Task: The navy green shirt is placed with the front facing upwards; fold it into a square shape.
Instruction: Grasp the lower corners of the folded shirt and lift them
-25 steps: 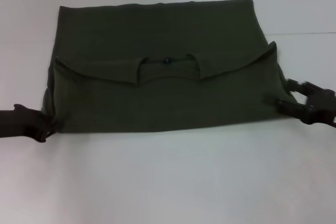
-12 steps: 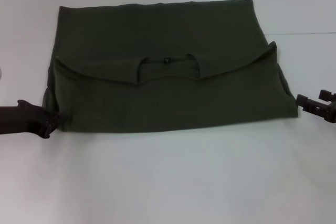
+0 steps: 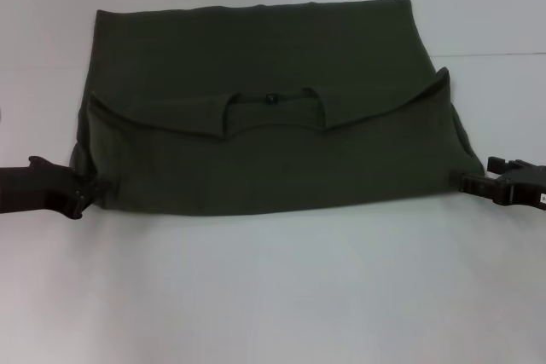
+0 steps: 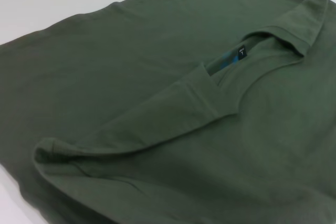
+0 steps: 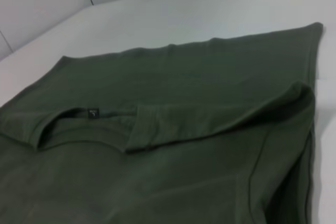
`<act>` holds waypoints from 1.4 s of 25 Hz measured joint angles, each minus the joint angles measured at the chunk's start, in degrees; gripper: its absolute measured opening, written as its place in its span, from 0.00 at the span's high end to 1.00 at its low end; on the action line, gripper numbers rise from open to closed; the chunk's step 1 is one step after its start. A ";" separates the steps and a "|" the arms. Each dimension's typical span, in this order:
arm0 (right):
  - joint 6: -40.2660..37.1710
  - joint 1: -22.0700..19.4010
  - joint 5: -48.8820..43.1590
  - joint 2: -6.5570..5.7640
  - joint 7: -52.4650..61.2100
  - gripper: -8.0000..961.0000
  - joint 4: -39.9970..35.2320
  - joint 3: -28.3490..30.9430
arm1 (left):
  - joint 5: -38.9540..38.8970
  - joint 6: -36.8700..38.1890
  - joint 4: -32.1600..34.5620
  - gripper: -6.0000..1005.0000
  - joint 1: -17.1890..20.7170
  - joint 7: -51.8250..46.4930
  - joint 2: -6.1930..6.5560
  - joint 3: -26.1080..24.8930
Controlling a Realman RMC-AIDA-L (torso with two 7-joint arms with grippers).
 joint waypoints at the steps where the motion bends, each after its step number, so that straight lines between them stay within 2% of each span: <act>1: 0.18 0.10 -0.12 0.05 0.18 0.08 0.00 -0.18 | 0.00 0.00 0.00 0.94 -0.01 0.03 -0.03 0.00; 9: 1.14 0.28 -0.21 0.10 0.39 0.09 -0.01 -1.07 | 0.00 0.00 -0.02 0.93 -0.16 0.15 -0.06 0.00; 15: 1.21 0.28 -0.23 0.05 0.41 0.29 -0.01 -1.78 | -0.90 0.00 0.02 0.93 -0.21 0.90 -0.03 0.00; 18: 1.22 0.28 -0.23 0.00 0.42 0.54 -0.01 -1.79 | -1.49 0.00 0.04 0.93 -0.12 1.11 -0.03 0.00; 23: 0.98 0.09 -0.23 -0.10 0.42 0.79 -0.05 -1.78 | -1.53 0.06 0.05 0.92 -0.02 1.46 -0.03 0.00; 28: -0.25 -0.57 -0.27 -0.06 0.34 0.95 -0.66 -1.77 | -1.55 1.03 0.01 0.92 0.46 2.54 -0.03 -0.11; 35: -2.87 -1.27 -0.38 -0.06 -0.17 0.95 -0.84 -1.67 | -1.64 3.07 0.13 0.91 1.42 4.76 -0.17 -0.42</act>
